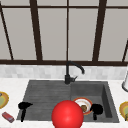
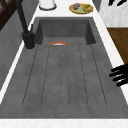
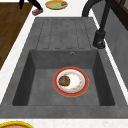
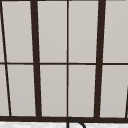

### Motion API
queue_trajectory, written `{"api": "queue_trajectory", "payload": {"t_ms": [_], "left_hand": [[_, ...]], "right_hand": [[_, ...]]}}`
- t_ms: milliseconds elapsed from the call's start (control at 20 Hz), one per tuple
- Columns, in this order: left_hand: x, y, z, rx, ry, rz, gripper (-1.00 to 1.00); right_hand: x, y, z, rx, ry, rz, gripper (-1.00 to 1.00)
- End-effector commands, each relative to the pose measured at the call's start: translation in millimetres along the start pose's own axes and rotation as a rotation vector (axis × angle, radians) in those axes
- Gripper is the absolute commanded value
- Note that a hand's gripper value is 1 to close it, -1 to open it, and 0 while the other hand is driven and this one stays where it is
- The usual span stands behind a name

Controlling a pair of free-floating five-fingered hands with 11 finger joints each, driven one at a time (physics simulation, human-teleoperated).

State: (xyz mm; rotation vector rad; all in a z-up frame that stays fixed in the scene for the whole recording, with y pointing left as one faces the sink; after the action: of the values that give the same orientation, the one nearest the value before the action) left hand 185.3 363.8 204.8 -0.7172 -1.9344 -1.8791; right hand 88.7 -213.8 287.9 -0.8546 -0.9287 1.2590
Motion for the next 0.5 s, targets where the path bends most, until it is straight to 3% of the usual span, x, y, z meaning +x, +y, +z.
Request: {"api": "queue_trajectory", "payload": {"t_ms": [0, 200, 300, 450], "left_hand": [[-1, -7, -12, 0.04, 0.074, -0.014, -1.0], [-2, -22, -18, 0.055, 0.091, -0.007, -1.0], [-4, -30, -27, 0.027, 0.081, -0.004, -1.0], [-5, -40, -35, 0.025, 0.089, -0.004, -1.0]], "right_hand": [[0, 0, 0, 0.0, 0.0, 0.0, 0.0], [0, 0, 0, 0.0, 0.0, 0.0, 0.0], [0, 0, 0, 0.0, 0.0, 0.0, 0.0], [0, 0, 0, 0.0, 0.0, 0.0, 0.0]]}}
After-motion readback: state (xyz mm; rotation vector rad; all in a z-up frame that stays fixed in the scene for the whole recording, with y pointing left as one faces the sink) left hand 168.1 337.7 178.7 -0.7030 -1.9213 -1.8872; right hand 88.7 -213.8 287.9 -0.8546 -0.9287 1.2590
